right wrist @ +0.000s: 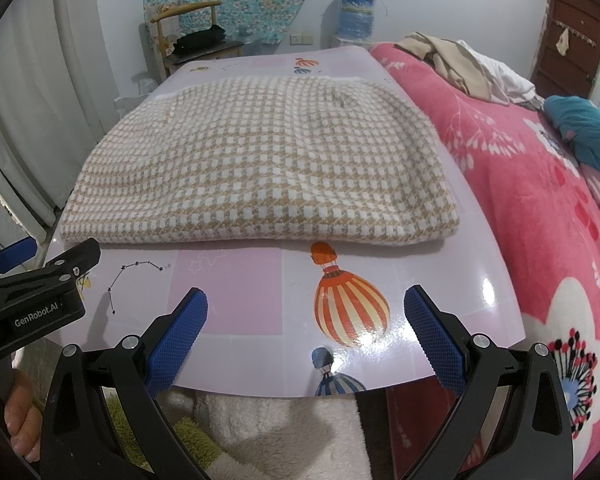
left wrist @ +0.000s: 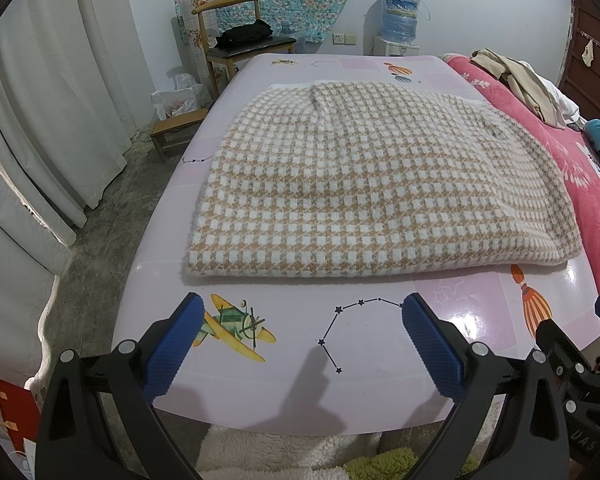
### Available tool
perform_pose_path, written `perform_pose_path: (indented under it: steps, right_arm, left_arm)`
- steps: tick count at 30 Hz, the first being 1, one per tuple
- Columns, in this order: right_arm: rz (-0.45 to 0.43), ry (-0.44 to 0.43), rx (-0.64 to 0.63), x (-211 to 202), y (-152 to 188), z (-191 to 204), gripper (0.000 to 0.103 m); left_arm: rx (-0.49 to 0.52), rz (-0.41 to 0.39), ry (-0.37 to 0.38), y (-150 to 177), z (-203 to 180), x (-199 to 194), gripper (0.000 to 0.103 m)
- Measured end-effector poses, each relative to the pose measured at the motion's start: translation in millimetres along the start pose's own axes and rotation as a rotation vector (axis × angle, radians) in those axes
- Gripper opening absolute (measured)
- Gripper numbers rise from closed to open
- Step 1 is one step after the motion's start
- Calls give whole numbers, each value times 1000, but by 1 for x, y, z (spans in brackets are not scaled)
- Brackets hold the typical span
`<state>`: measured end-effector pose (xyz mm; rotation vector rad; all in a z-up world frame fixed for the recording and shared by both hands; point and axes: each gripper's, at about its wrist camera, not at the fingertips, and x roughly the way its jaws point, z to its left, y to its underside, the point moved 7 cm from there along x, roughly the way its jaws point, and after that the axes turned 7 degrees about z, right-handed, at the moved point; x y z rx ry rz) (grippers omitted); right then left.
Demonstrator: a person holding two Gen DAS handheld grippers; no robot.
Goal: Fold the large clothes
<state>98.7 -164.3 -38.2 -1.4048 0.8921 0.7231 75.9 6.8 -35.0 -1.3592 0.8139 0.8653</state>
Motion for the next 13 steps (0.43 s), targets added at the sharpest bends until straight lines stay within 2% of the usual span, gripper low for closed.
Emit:
perform_pose_path:
  steps: [13]
  right_arm:
    - [1, -2, -4, 1, -1, -1, 95]
  left_arm:
    - [-4, 4, -2, 1, -2, -1, 97]
